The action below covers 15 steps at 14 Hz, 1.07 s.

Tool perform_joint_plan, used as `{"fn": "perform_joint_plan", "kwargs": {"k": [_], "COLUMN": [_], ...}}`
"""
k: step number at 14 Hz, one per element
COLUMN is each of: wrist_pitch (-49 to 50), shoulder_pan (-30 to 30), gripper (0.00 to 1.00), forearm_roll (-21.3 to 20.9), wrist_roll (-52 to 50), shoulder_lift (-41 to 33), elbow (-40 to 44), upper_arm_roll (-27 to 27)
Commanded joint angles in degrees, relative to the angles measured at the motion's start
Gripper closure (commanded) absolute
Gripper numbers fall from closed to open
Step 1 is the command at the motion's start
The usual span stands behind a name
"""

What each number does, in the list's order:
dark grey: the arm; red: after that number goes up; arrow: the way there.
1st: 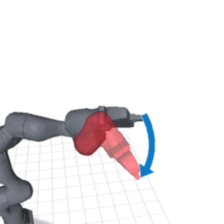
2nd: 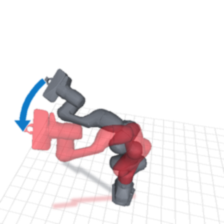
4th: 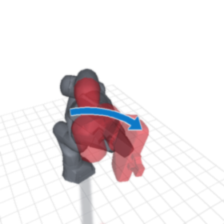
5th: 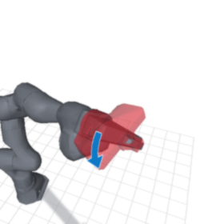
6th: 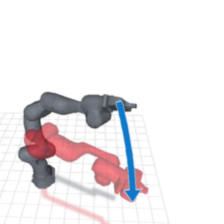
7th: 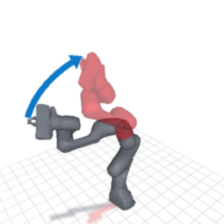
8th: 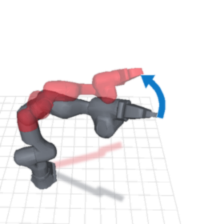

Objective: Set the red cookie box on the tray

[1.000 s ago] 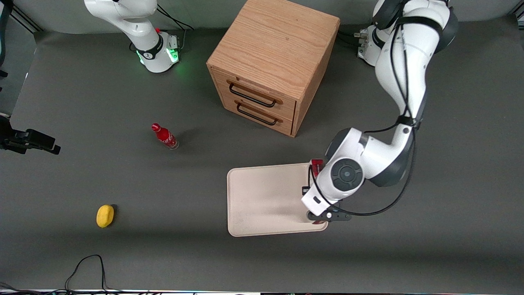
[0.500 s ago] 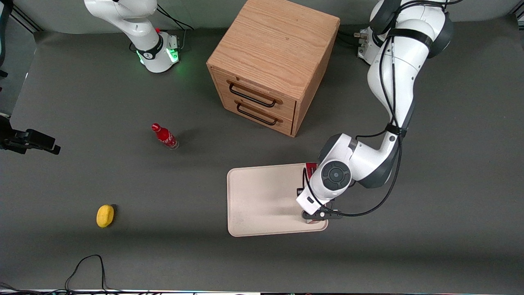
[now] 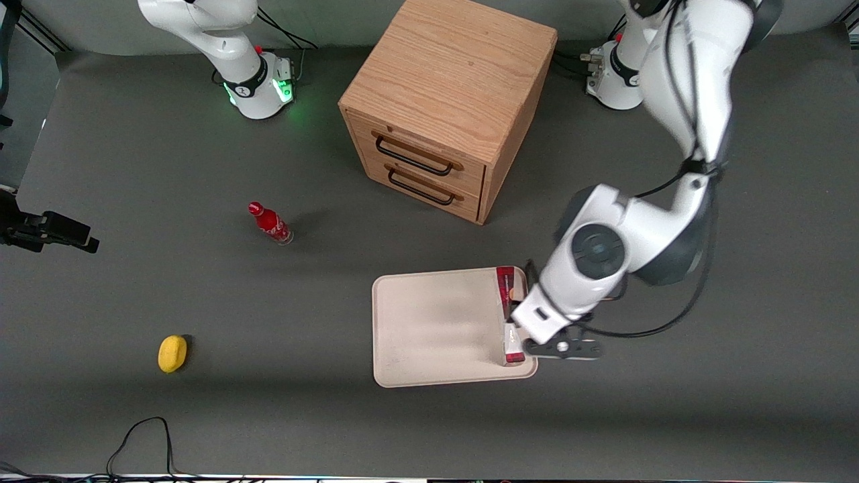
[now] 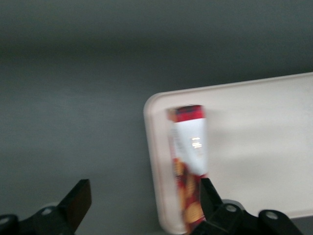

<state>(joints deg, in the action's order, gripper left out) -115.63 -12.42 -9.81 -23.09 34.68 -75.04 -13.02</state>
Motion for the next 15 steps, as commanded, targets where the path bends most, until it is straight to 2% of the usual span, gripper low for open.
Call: {"fn": "perform_joint_plan", "kwargs": {"k": [1, 4, 7, 9, 11, 15], "wrist_pitch": [1.6, 10.2, 15.5, 15.5, 16.3, 19.3], "shoulder_pan": [8.1, 15.1, 18.9, 20.6, 21.8, 22.7], "gripper": [0.00, 0.00, 0.00, 0.00, 0.00, 0.00], "forearm_roll": [2.9, 4.2, 4.5, 8.3, 11.6, 12.3], "wrist_roll": [5.4, 8.7, 15.6, 16.1, 19.3, 20.0], "shoulder_lift": [-17.0, -26.0, -33.4, -38.1, -40.6, -42.9], "elbow": [-16.3, -19.4, -23.3, -27.1, -27.6, -27.8], "upper_arm_roll": [-0.1, -0.1, -0.1, -0.2, -0.1, -0.1]}}
